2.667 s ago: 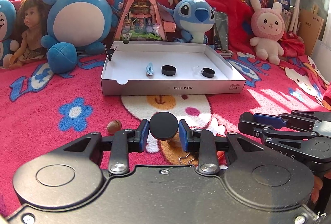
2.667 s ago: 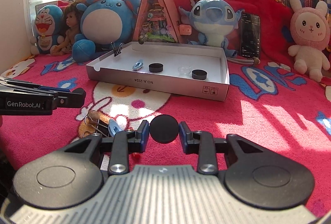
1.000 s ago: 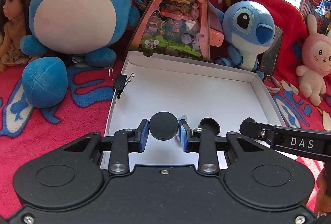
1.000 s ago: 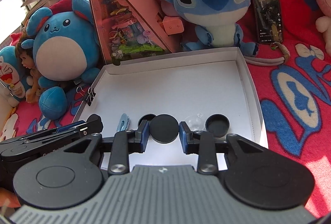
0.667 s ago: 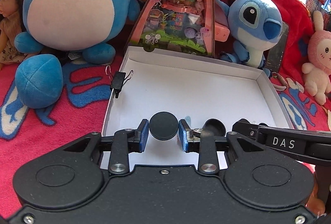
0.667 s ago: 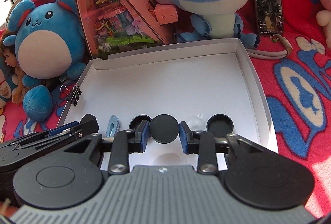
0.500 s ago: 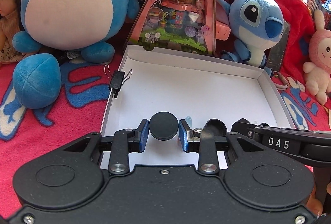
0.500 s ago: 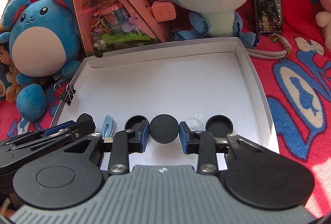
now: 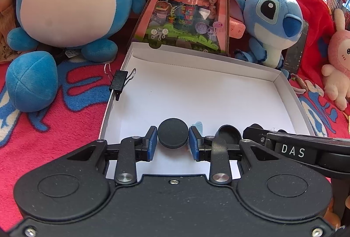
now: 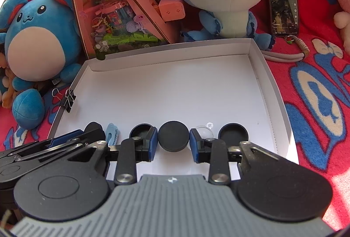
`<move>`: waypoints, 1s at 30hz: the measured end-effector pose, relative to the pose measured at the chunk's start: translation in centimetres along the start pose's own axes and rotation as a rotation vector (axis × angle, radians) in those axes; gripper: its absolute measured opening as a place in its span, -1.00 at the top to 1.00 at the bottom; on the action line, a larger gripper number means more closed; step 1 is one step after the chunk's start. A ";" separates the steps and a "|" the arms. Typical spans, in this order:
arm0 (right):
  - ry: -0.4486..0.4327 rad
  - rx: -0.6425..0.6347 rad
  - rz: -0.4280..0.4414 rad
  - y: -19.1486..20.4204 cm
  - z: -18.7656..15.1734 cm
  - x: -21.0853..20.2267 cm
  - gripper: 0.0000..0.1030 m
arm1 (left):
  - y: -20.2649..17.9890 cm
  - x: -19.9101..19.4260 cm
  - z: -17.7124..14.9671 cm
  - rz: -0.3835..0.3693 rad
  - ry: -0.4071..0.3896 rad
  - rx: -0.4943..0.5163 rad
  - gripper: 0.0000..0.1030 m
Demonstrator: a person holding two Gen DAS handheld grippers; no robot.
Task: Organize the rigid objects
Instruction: 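Lower the lid into the tray and open the left tool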
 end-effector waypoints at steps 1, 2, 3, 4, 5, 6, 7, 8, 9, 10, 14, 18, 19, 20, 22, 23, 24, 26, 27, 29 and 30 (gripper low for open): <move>0.000 0.000 -0.001 0.0 0.0 0.0 0.28 | 0.0 0.0 0.0 -0.001 -0.001 -0.001 0.42; 0.001 0.001 -0.002 0.0 0.0 0.1 0.28 | 0.0 0.0 0.0 -0.001 -0.002 -0.001 0.42; 0.001 0.002 -0.001 0.0 0.0 0.1 0.28 | 0.0 0.0 0.1 -0.003 -0.002 -0.002 0.42; 0.002 0.003 -0.001 0.0 0.0 0.2 0.28 | 0.0 0.0 0.1 -0.004 -0.002 -0.003 0.42; 0.002 0.004 -0.002 0.0 0.0 0.2 0.27 | 0.0 0.1 0.1 -0.005 -0.002 -0.004 0.42; 0.002 0.006 -0.003 0.0 0.0 0.2 0.27 | 0.0 0.1 0.1 -0.006 -0.002 -0.004 0.42; 0.002 0.008 -0.004 0.0 0.0 0.3 0.27 | 0.1 0.1 0.1 -0.007 -0.002 -0.004 0.42; 0.003 0.009 -0.004 -0.1 0.1 0.3 0.27 | 0.1 0.1 0.1 -0.007 -0.003 -0.004 0.42; 0.002 0.009 -0.004 -0.1 0.1 0.4 0.27 | 0.1 0.1 0.0 -0.008 -0.003 -0.005 0.42; 0.002 0.009 -0.004 0.0 0.1 0.4 0.27 | 0.1 0.1 0.0 -0.008 -0.004 -0.006 0.42; 0.001 0.008 -0.005 0.0 0.0 0.4 0.28 | 0.1 0.1 0.0 -0.009 -0.004 -0.007 0.42; 0.001 0.010 -0.004 0.0 0.0 0.4 0.27 | 0.1 0.1 0.0 -0.010 -0.003 -0.006 0.42; 0.001 0.011 -0.004 0.0 0.0 0.4 0.27 | 0.1 0.1 0.0 -0.011 -0.003 -0.007 0.42; 0.000 0.010 -0.004 0.0 0.0 0.4 0.26 | 0.1 0.1 0.0 -0.011 -0.003 -0.007 0.43; -0.002 0.010 -0.005 0.0 0.0 0.4 0.22 | 0.1 0.0 0.0 -0.013 -0.003 -0.010 0.43; -0.006 0.008 -0.006 0.0 0.0 0.4 0.22 | 0.2 0.0 0.0 -0.014 -0.003 -0.012 0.43; -0.008 0.008 -0.006 0.1 0.0 0.4 0.22 | 0.2 0.0 -0.1 -0.018 -0.003 -0.015 0.43; -0.008 0.008 -0.005 0.1 0.0 0.3 0.22 | 0.2 0.0 -0.1 -0.019 -0.004 -0.018 0.42; -0.009 0.007 -0.005 0.1 0.0 0.3 0.22 | 0.2 0.0 -0.1 -0.019 -0.004 -0.018 0.40; -0.012 0.007 -0.007 0.2 0.0 0.2 0.22 | 0.2 -0.1 -0.1 -0.018 -0.007 -0.014 0.38; -0.015 0.006 -0.007 0.2 0.0 0.2 0.20 | 0.2 -0.2 -0.1 -0.017 -0.009 -0.012 0.35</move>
Point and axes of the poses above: each gripper's, at about its wrist camera, not at the fingertips, and x roughly the way its jaws point, y to its left, z to its top, the point moved 2 cm from there along x, roughly the way its jaws point, and after that the axes turned 10 degrees about x, right-handed, at the moved point
